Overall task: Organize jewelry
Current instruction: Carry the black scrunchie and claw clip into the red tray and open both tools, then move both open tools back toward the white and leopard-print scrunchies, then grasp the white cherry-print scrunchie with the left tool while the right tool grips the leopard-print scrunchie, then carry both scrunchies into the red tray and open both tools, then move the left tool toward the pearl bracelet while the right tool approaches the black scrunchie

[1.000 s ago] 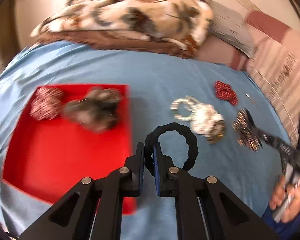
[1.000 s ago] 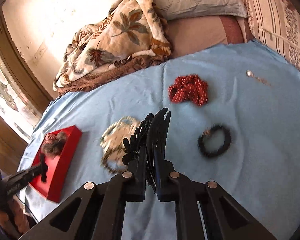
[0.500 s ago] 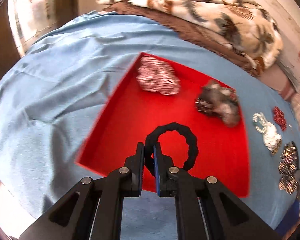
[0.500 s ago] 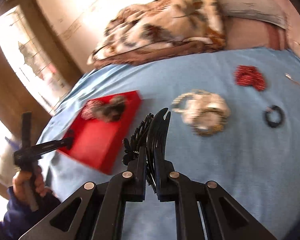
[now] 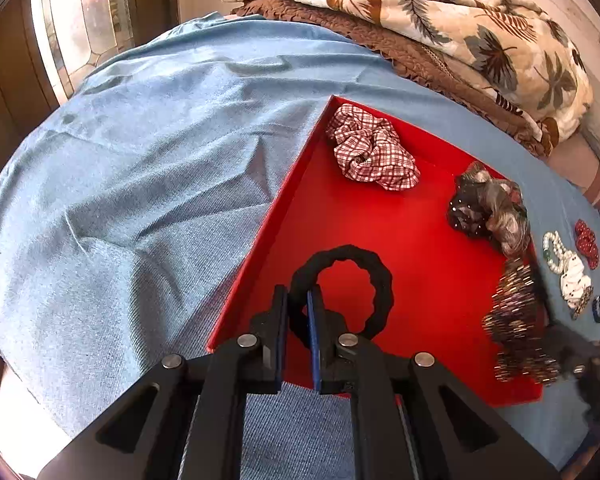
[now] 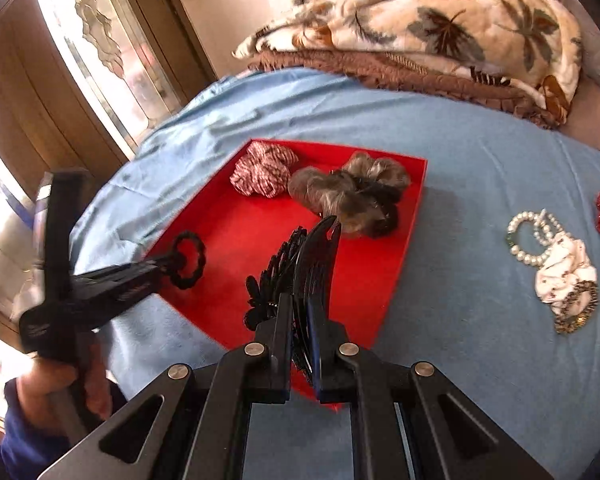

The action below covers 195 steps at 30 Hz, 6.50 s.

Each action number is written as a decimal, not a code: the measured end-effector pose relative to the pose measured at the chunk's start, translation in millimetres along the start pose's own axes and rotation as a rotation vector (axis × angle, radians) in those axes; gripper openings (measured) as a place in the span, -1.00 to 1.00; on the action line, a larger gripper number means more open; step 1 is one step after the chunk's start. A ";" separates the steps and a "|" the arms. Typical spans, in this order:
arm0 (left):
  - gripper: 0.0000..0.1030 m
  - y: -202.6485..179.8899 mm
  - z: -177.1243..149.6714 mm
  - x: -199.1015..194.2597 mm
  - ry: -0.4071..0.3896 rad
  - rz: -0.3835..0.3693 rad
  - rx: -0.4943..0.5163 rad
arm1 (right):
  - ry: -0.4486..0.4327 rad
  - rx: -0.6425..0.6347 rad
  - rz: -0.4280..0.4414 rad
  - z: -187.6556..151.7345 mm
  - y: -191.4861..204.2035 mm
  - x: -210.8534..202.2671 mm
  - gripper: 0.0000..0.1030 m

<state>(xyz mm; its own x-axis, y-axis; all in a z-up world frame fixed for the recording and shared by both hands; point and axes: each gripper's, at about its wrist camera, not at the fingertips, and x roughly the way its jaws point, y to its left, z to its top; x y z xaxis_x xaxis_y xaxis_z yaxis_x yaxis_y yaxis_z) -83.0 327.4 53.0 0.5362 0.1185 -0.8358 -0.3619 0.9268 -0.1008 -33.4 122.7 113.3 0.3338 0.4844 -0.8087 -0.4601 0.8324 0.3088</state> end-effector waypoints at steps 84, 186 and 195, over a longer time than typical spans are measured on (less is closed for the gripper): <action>0.24 -349.0 7.4 54.9 0.195 -0.360 0.290 | -0.033 0.288 -0.102 -50.2 -264.1 -74.1 -0.86; -0.11 -1.7 76.2 13.2 -0.039 -0.229 -0.045 | 0.115 -0.133 -0.039 25.6 70.7 56.6 -0.45; 0.00 -3.9 66.5 -17.1 -0.177 -0.107 -0.022 | 0.037 -0.160 -0.059 18.8 68.3 10.3 -0.13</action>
<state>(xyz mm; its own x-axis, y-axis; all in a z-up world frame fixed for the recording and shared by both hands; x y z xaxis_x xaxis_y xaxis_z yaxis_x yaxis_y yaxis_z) -40.1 345.4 103.6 0.6972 0.0824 -0.7121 -0.3116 0.9295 -0.1975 -45.9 189.6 135.5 0.3350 0.4234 -0.8417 -0.5669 0.8042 0.1789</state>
